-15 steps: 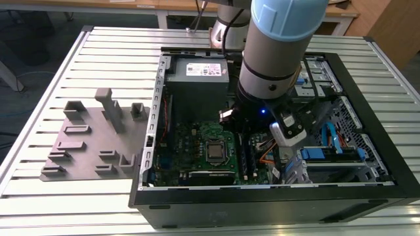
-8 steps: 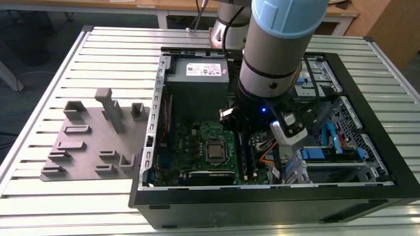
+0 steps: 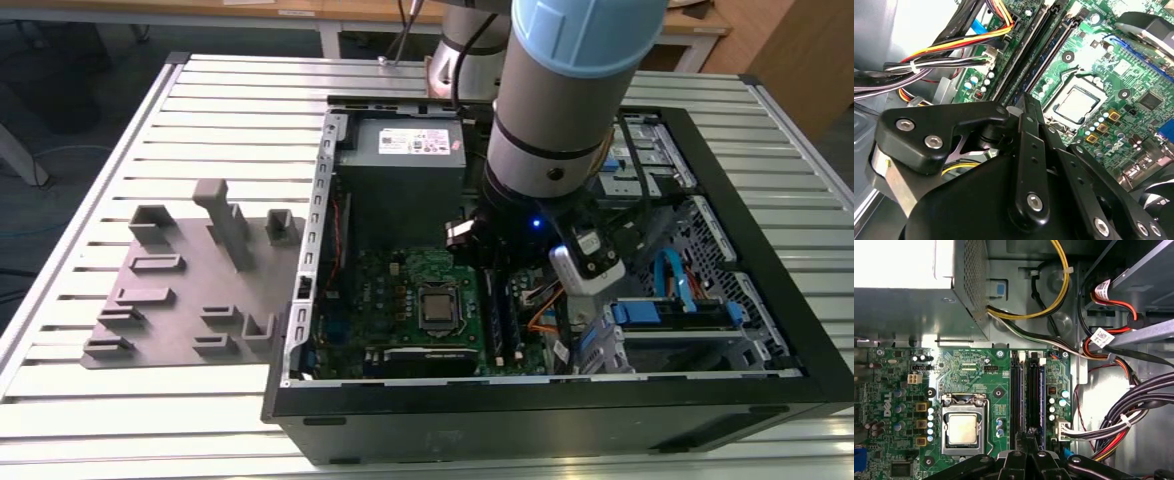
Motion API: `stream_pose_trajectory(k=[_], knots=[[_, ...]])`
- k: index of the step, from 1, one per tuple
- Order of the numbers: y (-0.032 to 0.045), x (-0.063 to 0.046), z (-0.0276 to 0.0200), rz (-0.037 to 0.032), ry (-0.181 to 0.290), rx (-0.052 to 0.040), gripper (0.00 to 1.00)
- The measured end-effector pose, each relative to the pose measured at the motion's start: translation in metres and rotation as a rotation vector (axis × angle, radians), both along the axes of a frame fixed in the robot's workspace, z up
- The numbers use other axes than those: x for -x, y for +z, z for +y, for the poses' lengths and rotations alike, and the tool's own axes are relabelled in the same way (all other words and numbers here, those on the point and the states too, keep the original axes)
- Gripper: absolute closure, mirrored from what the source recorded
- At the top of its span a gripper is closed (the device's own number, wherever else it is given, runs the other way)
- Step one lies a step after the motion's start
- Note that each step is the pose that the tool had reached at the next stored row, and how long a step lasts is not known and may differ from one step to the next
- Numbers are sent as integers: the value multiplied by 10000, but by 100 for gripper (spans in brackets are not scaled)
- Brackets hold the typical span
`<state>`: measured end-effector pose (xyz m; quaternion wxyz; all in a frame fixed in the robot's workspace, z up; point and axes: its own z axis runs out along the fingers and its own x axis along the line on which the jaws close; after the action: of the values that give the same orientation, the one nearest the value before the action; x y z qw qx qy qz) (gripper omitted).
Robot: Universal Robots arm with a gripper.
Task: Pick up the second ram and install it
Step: 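Press down the second ram until it locks into place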
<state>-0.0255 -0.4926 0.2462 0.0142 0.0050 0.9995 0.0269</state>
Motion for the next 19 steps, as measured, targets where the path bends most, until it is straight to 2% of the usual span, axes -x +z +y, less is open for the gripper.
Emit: stream_pose_trajectory(k=[2,4,11,15,19], knots=[[-18,1,21,0,-2,-30,93],[-49,0,73,-1,0,-68,93],[-177,0,361,-1,0,-87,93],[-246,0,429,-1,0,-87,93],[-296,1,460,4,0,-72,93]])
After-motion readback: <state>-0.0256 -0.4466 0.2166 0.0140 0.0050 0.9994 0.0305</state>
